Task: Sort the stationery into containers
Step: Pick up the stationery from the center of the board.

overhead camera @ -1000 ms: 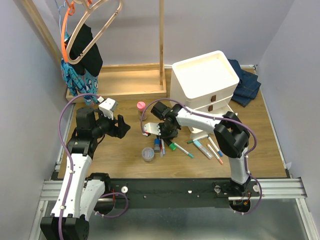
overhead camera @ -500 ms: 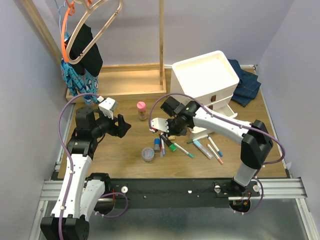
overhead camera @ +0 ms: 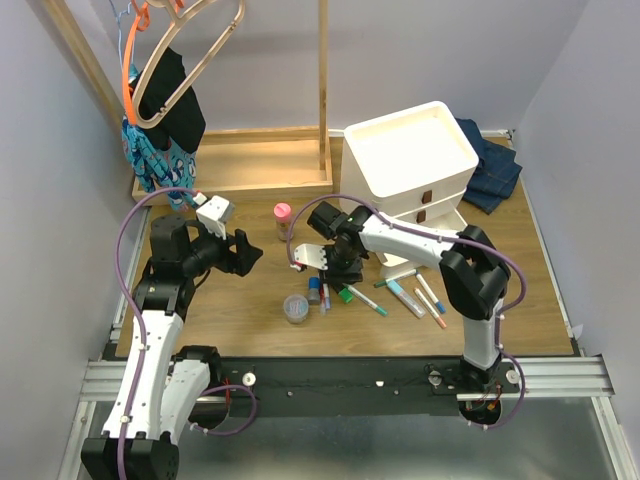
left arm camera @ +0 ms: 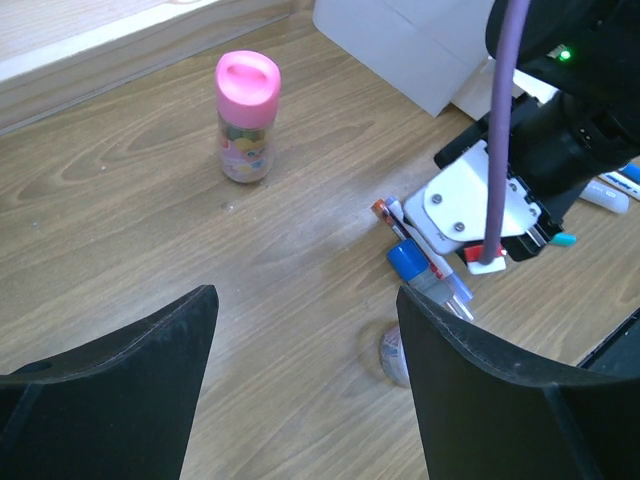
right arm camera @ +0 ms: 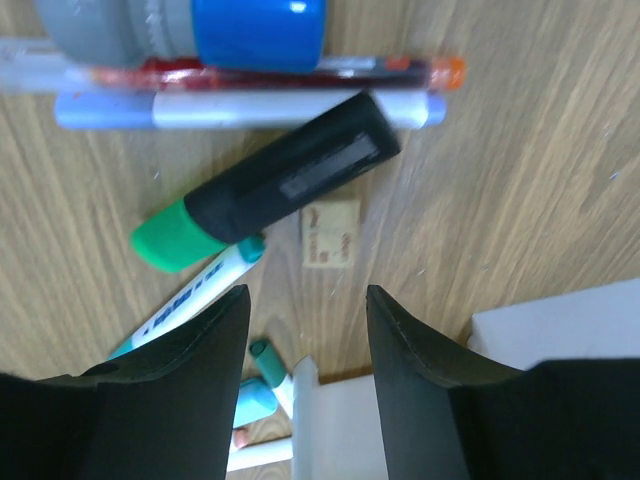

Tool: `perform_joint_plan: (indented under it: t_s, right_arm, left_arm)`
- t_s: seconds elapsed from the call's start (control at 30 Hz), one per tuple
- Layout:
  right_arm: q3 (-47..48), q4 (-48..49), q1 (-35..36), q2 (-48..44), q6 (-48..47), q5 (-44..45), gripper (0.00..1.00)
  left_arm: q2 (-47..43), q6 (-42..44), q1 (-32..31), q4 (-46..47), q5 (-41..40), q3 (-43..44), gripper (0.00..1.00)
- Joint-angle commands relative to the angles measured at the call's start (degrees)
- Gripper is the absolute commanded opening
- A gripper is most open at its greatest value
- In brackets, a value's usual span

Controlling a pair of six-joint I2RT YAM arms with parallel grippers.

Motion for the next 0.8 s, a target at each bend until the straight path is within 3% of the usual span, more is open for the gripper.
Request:
perform_joint_plan:
  t_s: [0.0,0.53,0.63,0.67,0.77]
  right_arm:
    - [2.91,2.24,-0.47,2.9,-0.79,-2.12,0.57]
    - [4.41,5.32,-0.47,9.49,2.2,-2.92,0.46]
    - [4.23,4.44,-0.56,10.11,1.41,-2.83,0.38]
    - [4.06,4.35,-0.47,9.94,1.24,-2.83,0.3]
    - [4.49,2.6,-0.56,8.45,1.58,-3.09,0.18]
  left_arm:
    - [-0.78,-0.15,0.84,-1.18,0.39,-0.72,0.81]
    - [1.86,-2.25,1.01,1.72,1.0,-0.37,0.81]
    - [1.69,-1.73,1.1,0.93,1.09,-0.28,0.82]
    - [1.6,-1.55,1.01,0.84,1.18,-0.36,0.82]
    - [0.98,-1.55,1.01,0.67,1.53,-0.72,0.82]
